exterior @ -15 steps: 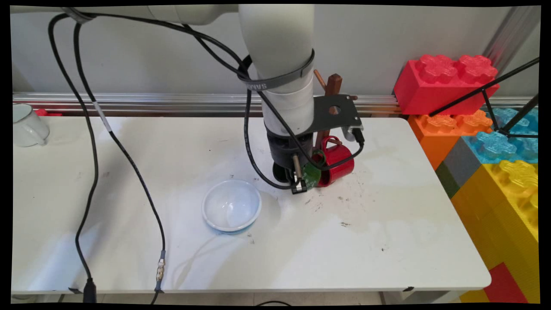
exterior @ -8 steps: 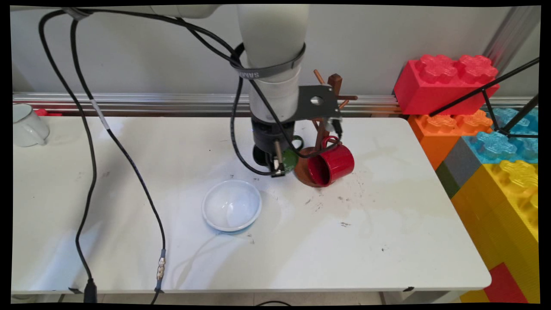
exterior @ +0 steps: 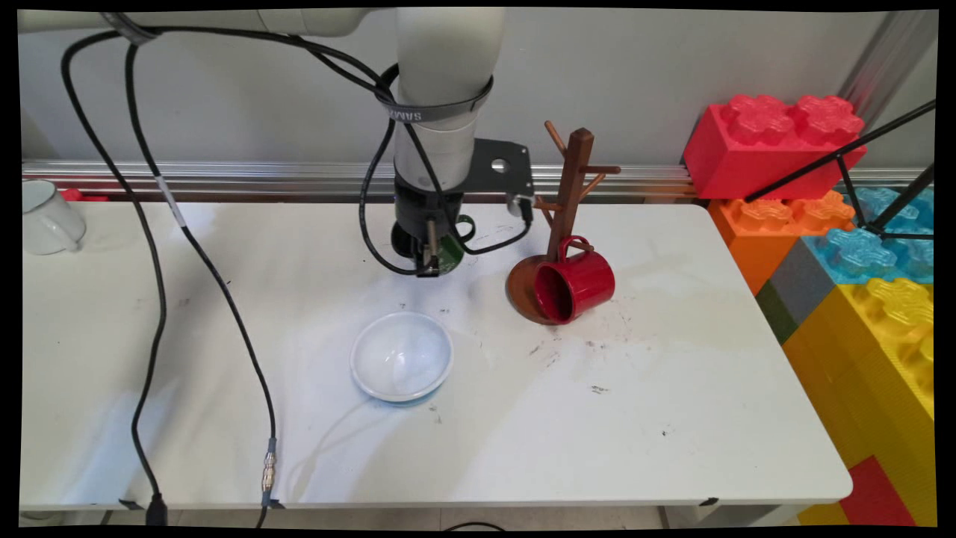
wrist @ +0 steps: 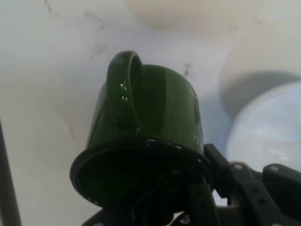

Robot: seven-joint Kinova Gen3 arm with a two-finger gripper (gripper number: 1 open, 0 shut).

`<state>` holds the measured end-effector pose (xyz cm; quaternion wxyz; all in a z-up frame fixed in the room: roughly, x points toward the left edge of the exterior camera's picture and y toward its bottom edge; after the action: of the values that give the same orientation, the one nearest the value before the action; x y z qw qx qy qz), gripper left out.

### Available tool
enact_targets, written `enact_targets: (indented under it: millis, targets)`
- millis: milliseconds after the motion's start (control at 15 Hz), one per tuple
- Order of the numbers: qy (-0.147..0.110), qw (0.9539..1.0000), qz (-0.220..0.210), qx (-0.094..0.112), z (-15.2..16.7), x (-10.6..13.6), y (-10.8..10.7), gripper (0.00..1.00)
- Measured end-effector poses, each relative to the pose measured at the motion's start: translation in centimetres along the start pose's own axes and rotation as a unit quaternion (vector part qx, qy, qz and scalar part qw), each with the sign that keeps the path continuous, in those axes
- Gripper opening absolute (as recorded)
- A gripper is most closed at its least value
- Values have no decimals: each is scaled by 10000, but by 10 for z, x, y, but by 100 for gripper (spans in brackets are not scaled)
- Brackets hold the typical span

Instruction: Place the picked object on the table

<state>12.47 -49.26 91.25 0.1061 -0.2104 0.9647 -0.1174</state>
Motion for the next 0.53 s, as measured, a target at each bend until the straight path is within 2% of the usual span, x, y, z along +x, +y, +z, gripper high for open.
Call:
enact_targets:
  millis: [533]
  targets:
    - [-475, 9978, 412, -211, 42, -2, -30, 0]
